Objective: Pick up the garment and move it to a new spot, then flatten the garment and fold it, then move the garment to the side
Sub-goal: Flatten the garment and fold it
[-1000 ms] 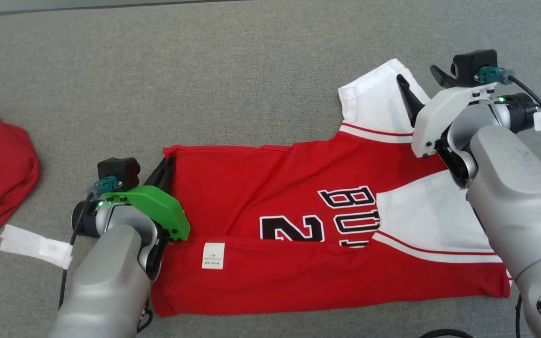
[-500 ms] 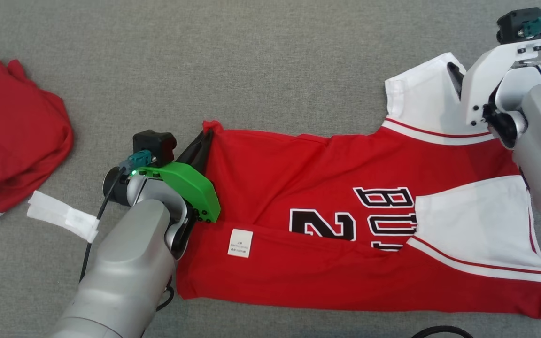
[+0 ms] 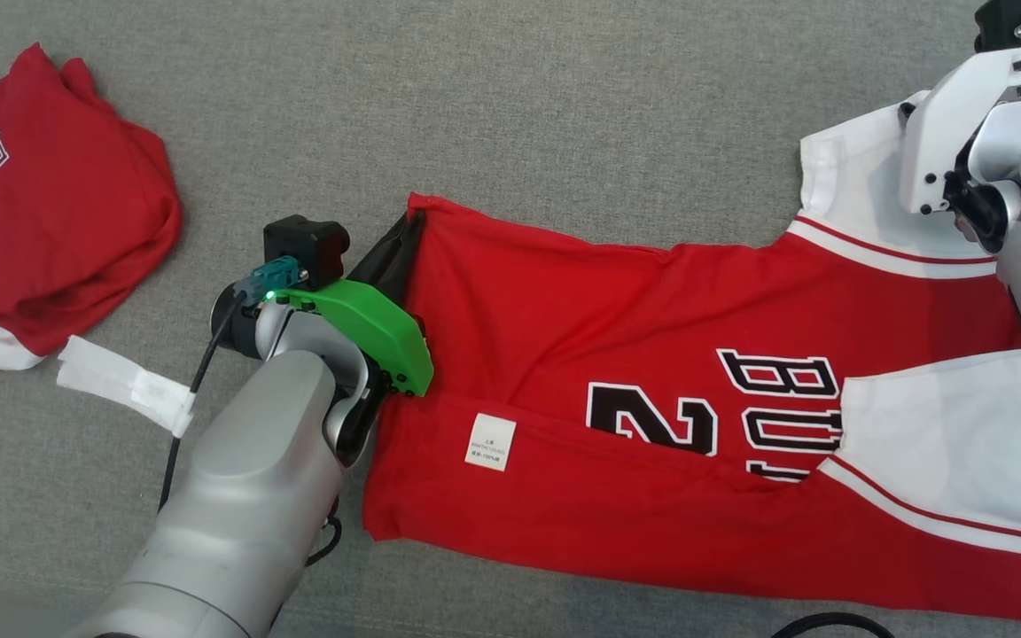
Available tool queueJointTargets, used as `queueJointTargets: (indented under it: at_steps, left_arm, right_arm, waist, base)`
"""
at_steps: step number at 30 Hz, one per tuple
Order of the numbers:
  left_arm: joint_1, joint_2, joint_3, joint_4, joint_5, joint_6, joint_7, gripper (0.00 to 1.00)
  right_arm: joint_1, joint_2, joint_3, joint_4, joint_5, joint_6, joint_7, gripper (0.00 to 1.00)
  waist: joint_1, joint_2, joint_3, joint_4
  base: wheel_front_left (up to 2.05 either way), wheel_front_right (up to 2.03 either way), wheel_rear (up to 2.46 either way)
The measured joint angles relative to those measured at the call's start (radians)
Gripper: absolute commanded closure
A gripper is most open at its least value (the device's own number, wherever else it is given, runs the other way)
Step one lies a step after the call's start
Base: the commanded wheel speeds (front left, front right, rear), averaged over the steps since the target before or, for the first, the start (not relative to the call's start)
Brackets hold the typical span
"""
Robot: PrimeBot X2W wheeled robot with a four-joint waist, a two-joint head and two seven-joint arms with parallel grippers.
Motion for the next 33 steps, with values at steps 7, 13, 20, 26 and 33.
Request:
queueJointTargets:
  at_steps: [7, 13, 20, 26, 33]
  left_arm:
    - [-0.008, 0.003, 0.054, -0.007, 0.029, 0.0, 0.0, 1.0]
    - [-0.011, 0.003, 0.111, -0.01, 0.064, 0.0, 0.0, 1.0]
    - [-0.004, 0.008, 0.183, -0.024, 0.112, 0.0, 0.0, 1.0]
    - [0.062, 0.011, 0.243, -0.027, 0.149, 0.0, 0.0, 1.0]
    - [0.165, 0.024, 0.307, -0.036, 0.168, 0.0, 0.0, 1.0]
  right_arm:
    - [-0.017, -0.028, 0.007, 0.015, -0.044, 0.0, -0.102, 1.0]
    - [-0.032, -0.041, -0.026, 0.026, -0.101, 0.0, -0.251, 1.0]
    - [-0.023, -0.039, -0.088, 0.033, -0.134, 0.0, -0.35, 1.0]
    - [0.05, 0.01, -0.138, 0.036, -0.135, 0.0, -0.413, 1.0]
    - [0.148, 0.043, -0.161, 0.036, -0.117, 0.0, -0.486, 1.0]
  waist:
    - [0.0, 0.0, 0.001, -0.008]
    - [0.0, 0.0, -0.005, -0.014]
    - [0.0, 0.0, -0.033, -0.022]
    - [-0.0001, 0.0001, -0.088, -0.038]
    - [-0.0001, 0.0, -0.18, -0.071]
  base:
    - [0.0, 0.0, 0.0]
    - [0.0, 0.0, 0.0]
    - [0.0, 0.0, 0.0]
    - [0.0, 0.0, 0.0]
    - [0.0, 0.0, 0.0]
